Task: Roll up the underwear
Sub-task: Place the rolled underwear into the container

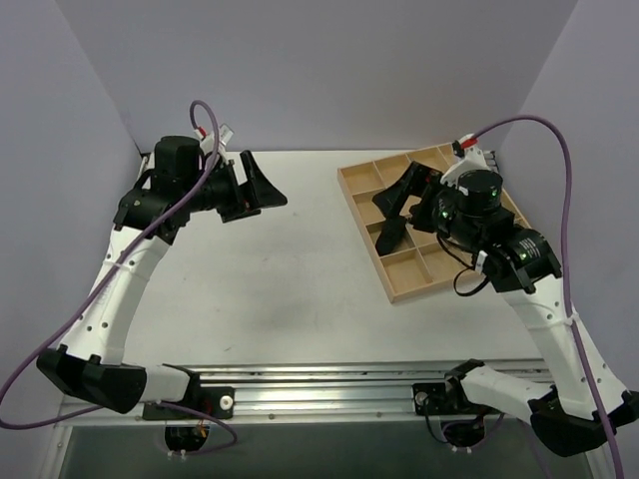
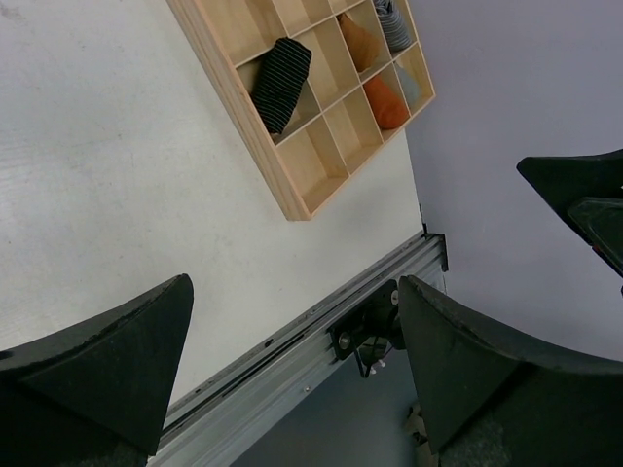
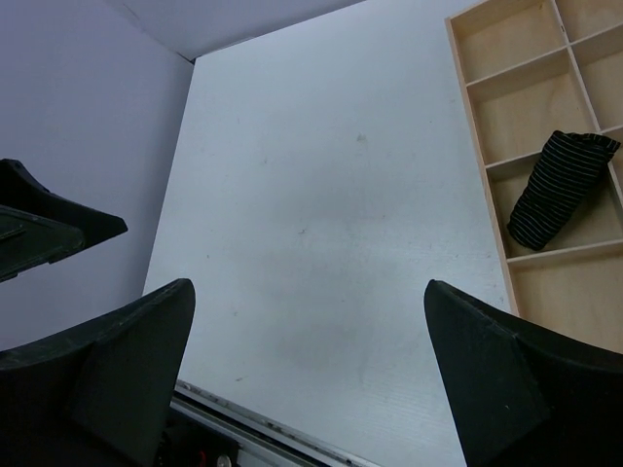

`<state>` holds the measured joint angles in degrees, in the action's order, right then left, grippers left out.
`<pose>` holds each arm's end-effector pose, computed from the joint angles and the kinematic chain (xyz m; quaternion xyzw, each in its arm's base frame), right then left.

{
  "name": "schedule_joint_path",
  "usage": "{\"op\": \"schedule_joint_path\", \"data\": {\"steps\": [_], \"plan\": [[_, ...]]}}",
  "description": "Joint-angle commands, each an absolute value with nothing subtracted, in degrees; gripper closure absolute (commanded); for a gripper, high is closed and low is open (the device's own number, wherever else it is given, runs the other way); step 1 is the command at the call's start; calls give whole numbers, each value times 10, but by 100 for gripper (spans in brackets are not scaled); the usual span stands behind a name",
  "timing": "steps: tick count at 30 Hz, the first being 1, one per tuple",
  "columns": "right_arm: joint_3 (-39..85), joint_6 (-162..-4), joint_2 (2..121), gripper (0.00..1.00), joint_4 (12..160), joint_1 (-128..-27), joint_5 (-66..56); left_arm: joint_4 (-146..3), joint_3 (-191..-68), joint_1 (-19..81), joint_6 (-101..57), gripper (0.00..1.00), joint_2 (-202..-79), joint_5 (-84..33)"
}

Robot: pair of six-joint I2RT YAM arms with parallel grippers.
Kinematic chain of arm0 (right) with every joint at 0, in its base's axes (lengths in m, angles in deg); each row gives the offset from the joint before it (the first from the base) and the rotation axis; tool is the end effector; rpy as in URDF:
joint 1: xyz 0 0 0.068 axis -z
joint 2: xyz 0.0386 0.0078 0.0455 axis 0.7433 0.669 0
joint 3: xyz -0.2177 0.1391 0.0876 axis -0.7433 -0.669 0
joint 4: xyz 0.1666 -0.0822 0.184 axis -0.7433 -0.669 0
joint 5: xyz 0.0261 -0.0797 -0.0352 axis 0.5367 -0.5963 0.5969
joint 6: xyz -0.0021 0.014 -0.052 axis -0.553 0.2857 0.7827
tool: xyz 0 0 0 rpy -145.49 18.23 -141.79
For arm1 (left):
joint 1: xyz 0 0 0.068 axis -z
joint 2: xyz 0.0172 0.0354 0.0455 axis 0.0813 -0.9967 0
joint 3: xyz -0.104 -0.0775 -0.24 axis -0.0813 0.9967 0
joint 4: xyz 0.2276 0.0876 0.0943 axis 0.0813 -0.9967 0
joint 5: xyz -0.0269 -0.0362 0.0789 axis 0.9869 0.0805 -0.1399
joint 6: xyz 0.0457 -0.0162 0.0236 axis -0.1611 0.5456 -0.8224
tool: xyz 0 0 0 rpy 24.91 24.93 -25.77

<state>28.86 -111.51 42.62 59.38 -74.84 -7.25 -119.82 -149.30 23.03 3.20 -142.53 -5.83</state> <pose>0.1911 0.1005 0.4696 0.0238 0.7526 0.3693 0.5446 0.2536 -0.1018 0.4377 -0.0177 0.8530 -0.4076 0.3254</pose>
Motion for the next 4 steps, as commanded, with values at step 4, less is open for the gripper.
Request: {"op": "schedule_joint_path", "data": {"steps": [4], "plan": [[266,-1122,395,0,625,-749,-65,-1189,-1504,241,24,6,-1424,-57]]}}
